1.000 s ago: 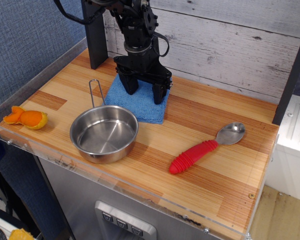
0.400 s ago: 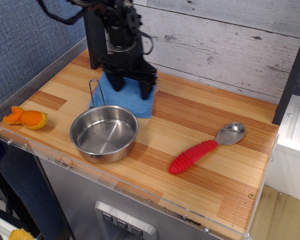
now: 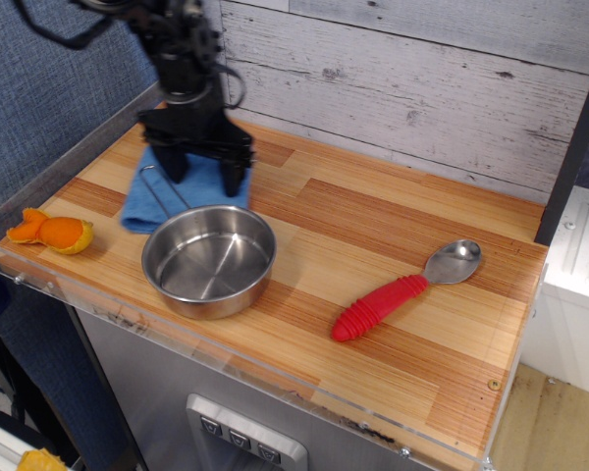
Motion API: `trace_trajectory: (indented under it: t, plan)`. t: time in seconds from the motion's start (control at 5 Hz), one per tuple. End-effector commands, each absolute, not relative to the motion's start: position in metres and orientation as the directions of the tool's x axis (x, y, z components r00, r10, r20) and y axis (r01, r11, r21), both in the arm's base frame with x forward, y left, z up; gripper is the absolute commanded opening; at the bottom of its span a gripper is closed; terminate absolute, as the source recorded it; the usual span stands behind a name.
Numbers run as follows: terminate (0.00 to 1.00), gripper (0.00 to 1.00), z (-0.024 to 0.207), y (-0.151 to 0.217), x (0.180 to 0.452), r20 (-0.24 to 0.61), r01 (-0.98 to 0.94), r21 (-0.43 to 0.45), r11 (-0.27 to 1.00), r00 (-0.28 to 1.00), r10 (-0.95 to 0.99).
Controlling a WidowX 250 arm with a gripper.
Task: Slide the blue rag next to the goldfish.
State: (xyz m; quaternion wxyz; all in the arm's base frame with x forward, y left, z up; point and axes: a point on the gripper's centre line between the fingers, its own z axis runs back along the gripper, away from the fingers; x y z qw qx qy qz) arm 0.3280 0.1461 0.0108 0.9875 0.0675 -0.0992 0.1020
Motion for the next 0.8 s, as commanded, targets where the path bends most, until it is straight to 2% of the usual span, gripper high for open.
trace_trajectory:
  t: [0.0,0.2,0.6]
  plan:
    - [0.0,1.0,0.021,0.175,0.282,0.193,-0.315,0.125,0.941,0.938,0.289]
    - [0.0,1.0,0.021,0.177,0.272,0.182,-0.324,0.127,0.937,0.937,0.299]
    - [0.0,1.0,0.043,0.171,0.291,0.258,-0.338,0.092,0.937,0.917,0.305]
